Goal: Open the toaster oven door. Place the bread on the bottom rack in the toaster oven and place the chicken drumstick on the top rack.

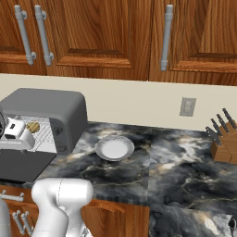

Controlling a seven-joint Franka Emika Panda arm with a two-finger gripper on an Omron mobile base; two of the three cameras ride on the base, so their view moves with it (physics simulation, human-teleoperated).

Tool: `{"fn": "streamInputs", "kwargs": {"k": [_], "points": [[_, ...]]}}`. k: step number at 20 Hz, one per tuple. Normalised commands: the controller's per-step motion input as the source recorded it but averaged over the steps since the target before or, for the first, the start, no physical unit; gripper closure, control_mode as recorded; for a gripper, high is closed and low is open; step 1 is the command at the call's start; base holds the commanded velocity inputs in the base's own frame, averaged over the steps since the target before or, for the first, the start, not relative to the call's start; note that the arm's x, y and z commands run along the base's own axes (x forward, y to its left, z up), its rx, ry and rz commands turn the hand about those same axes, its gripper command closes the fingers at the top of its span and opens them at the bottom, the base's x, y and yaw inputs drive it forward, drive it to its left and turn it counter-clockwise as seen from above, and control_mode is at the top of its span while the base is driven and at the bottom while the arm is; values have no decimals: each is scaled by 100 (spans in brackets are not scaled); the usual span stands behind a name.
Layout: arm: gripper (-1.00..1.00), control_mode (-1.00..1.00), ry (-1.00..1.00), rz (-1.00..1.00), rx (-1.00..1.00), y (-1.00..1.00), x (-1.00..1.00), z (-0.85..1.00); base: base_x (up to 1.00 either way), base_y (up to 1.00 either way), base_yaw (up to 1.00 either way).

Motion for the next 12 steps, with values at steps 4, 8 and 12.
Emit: {"fn": "streamInputs", "kwargs": {"k": [4, 8, 12], "points": [[-100, -100, 0, 14, 0, -15, 0, 0, 0, 0, 0], [-100, -100, 0, 1, 0, 0, 0, 2, 0, 0, 0], [-100, -100, 0, 0, 0, 0, 0, 0, 0, 0, 0]]}}
